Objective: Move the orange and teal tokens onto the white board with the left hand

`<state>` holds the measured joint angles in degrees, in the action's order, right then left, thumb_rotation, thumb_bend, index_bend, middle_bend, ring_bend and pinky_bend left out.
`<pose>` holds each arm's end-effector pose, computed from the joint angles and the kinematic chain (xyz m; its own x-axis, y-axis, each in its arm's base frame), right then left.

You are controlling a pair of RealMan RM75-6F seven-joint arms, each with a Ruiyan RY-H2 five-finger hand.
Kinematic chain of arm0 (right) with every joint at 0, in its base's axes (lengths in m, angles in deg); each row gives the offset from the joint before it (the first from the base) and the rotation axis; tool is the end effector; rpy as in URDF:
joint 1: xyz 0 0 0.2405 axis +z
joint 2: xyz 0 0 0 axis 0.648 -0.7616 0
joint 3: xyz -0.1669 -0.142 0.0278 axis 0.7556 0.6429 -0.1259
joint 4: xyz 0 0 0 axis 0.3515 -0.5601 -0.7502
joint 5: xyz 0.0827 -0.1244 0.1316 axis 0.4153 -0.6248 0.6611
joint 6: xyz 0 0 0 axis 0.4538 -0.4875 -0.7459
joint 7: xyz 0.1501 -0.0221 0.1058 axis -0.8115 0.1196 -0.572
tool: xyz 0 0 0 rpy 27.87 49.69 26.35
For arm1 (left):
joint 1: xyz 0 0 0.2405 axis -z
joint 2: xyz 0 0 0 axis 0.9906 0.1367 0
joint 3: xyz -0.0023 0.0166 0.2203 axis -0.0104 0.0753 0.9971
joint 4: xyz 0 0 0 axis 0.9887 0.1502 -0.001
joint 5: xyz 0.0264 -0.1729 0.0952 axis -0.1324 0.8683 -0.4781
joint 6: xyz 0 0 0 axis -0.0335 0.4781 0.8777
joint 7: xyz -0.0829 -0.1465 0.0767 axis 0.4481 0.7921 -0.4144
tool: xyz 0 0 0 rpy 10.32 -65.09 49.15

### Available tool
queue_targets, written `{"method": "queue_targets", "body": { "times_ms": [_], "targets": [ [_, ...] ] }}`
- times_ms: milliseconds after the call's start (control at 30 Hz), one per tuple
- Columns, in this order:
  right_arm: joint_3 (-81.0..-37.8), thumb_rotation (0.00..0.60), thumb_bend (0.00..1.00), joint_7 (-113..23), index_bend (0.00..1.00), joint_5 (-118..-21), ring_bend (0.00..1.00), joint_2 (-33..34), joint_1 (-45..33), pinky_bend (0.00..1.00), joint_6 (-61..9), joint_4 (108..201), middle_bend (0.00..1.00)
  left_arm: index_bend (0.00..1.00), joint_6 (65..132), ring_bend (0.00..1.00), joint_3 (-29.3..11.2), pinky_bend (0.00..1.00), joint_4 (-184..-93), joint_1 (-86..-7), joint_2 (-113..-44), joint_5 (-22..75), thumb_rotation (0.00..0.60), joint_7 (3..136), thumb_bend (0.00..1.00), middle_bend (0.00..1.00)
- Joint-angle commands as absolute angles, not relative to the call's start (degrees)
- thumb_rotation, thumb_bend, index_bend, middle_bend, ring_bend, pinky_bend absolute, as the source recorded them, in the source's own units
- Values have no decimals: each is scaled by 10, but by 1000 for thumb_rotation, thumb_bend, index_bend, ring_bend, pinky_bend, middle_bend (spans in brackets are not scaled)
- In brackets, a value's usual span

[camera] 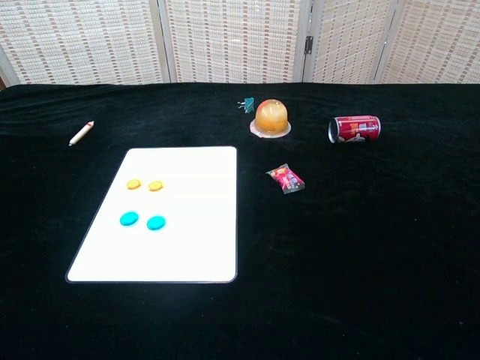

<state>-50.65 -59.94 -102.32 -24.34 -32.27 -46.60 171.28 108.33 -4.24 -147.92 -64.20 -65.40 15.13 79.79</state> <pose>-0.2519 -0.2269 0.1649 0.2644 -0.0557 0.9628 -0.9472 -0.2025 0.2484 -0.2934 0.2885 0.1315 0.2690 0.0685 0.9607 0.9614 0.0409 -0.2721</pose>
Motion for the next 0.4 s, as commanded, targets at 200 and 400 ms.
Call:
{"method": "queue_targets", "body": {
  "times_ms": [200,400],
  "targets": [
    [-496,600,270,-599,3,-1016,15,-228,-347,13,-494,1703,59,291,1161,0,-5,0,-1496,-719,-638,114,600,804,435,93],
    [-491,600,269,-602,3,-1008,14,-215,-367,12,-514,1695,59,287,1204,0,2,0,-1510,-751,-648,92,600,782,435,93]
  ]
}}
